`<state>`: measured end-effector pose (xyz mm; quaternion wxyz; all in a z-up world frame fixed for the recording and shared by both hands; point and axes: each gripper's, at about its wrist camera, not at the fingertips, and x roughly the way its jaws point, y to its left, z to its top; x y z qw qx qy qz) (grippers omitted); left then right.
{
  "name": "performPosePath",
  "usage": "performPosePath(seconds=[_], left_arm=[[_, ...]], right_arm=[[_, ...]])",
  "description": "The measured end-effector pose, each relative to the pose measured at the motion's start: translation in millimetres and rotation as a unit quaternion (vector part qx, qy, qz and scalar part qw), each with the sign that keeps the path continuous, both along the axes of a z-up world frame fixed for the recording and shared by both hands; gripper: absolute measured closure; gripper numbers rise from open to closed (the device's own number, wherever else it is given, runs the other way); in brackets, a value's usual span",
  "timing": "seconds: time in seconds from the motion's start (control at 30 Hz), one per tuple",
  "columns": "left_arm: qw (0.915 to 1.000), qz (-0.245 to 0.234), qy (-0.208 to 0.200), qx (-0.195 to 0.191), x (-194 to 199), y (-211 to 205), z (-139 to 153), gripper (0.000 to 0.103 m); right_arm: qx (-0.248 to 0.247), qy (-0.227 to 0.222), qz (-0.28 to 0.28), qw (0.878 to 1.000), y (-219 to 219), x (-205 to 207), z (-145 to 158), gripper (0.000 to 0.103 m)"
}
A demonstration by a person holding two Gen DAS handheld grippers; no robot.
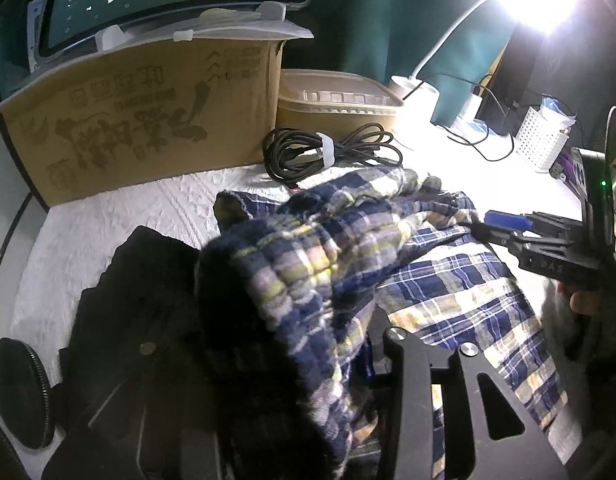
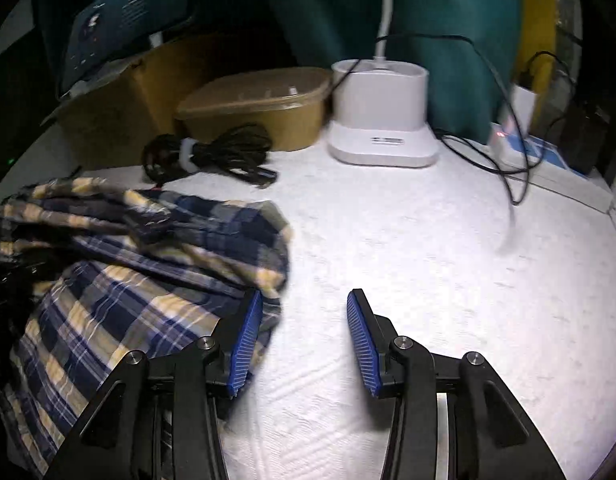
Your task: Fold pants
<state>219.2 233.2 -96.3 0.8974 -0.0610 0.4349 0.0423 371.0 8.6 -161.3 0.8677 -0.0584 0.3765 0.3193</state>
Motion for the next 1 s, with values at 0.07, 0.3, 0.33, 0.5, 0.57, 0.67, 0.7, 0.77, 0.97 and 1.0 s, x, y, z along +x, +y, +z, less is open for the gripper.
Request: performPosePath(seconds=[0.07,0.3,0.33,0.5,0.57,0.67,0.7,0.77,0.97,1.0], left_arm=[[1.0,-0.002,-0.007,0.001,0.0,-2.5,7.8,0.062],[0.9988,-0.022,-0.043,0.008,-10.8,-3.9,35.7,0.043],[0.9989,-0.018,-0.042,0.01,-9.1,-1.1,35.4,0.043],[0.9996,0.015,0.0,0.024,8.6,17.5,8.9,0.041],[0.9994,0.008,0.002,0.032,12.2,22.7,-2.7,0.041],[0.9996,0.025,0.008,0.012,11.5,31.9,-4.3,0.037],[0.9995,0.028,0.004,0.014,8.8,31.1,1.0,0.037],[0.9991,0.026,-0.018,0.028,-1.7,27.3,13.9,0.037],[0.9979,0.028,-0.054,0.023,-25.3,21.0,33.7,0.037],[0.9977,0.029,-0.057,0.024,-28.5,20.7,33.1,0.037]], right_arm=[[0.005,-0.014,-0.008,1.0,0.0,1.7,8.7,0.058],[0.016,-0.023,0.007,1.0,22.2,11.7,20.5,0.058],[0.015,-0.014,0.007,1.0,27.6,15.6,15.1,0.058],[0.008,-0.012,0.006,1.0,31.0,16.3,12.1,0.058],[0.005,-0.014,0.002,1.0,29.8,13.6,13.1,0.058],[-0.004,-0.018,-0.006,1.0,27.1,7.3,18.5,0.058],[-0.004,-0.023,-0.008,1.0,25.3,4.2,20.9,0.058],[-0.002,-0.031,-0.012,0.999,19.5,-4.4,26.6,0.058],[0.024,-0.029,0.007,0.999,8.5,-37.5,40.1,0.055],[0.025,-0.027,0.013,0.999,10.0,-42.6,40.8,0.055]])
